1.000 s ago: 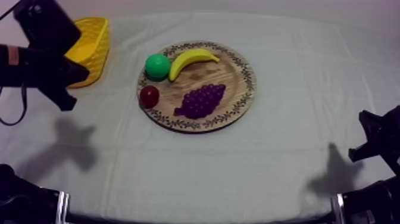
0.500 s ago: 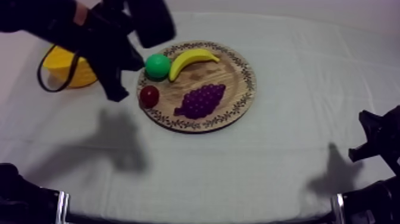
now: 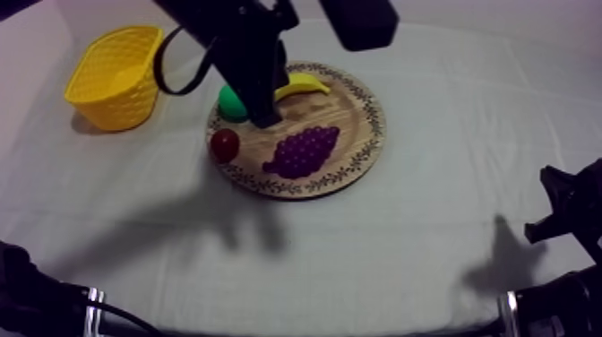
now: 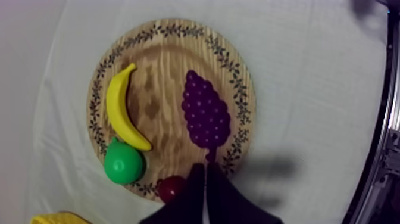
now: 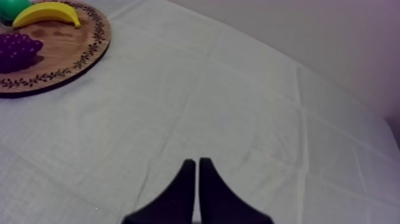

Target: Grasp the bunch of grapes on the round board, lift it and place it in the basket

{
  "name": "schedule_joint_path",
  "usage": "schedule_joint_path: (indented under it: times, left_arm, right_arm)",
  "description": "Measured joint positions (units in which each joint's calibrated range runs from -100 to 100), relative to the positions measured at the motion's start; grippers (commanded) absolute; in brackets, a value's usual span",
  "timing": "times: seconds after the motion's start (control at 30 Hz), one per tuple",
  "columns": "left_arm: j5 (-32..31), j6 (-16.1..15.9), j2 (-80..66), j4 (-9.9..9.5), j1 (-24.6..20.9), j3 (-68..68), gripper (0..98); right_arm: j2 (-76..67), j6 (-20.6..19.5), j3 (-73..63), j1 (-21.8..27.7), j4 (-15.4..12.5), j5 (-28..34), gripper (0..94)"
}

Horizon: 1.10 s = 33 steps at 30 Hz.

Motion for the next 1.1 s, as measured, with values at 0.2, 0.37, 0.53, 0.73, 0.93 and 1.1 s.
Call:
schedule_joint_path:
  times: [0.2,0.37,0.53,0.73,0.93,1.1]
  left_arm:
    - [2.6,-0.1,3.7,-0.05,0.6,-4.7,9.7]
    - [3.8,0.2,5.5,-0.05,1.0,-5.9,28.4]
    - [5.3,1.7,6.1,-0.24,1.5,-7.5,40.2]
    - [5.7,3.3,6.8,-0.05,1.6,-7.9,58.0]
    - [5.9,4.0,8.3,-0.05,1.4,-6.7,73.9]
    - [5.9,3.8,10.9,-0.11,1.3,-6.6,81.3]
  right_arm:
    - [0.0,0.0,0.0,0.0,0.0,0.0,0.3]
    - [0.0,0.0,0.0,0.0,0.0,0.0,0.3]
    - [0.0,0.0,0.0,0.0,0.0,0.0,0.3]
    - [0.0,0.0,0.0,0.0,0.0,0.0,0.3]
    - [0.0,0.0,0.0,0.0,0.0,0.0,0.3]
    - [0.0,0.0,0.0,0.0,0.0,0.0,0.3]
